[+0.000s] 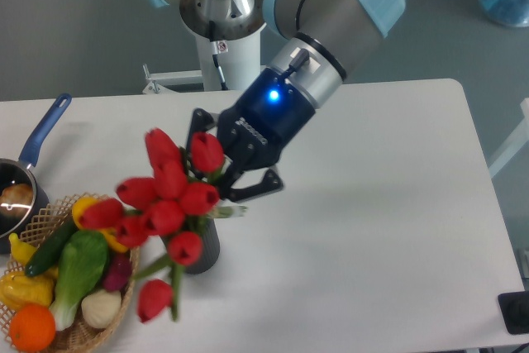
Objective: Insert the flowers into the vase
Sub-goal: 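Position the tulip stems above the vase opening, lifting the bunch slightly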
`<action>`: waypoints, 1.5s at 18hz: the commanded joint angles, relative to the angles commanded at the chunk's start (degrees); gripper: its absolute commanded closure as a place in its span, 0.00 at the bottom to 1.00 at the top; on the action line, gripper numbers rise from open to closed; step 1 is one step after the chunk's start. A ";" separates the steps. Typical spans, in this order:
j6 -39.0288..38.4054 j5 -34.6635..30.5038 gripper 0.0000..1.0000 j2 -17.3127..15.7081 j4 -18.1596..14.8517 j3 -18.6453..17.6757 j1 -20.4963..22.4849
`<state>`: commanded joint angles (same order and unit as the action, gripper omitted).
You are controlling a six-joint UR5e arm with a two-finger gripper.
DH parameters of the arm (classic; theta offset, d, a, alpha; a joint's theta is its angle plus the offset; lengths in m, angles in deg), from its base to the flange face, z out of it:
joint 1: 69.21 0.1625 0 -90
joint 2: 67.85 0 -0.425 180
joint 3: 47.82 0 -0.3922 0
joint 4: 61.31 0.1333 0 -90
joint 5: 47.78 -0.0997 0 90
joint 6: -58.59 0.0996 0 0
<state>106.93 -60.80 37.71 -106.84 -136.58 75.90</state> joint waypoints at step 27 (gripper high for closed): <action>12.75 15.39 1.00 3.16 -0.09 -8.97 2.73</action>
<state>119.68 -45.41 40.87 -106.93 -145.56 78.62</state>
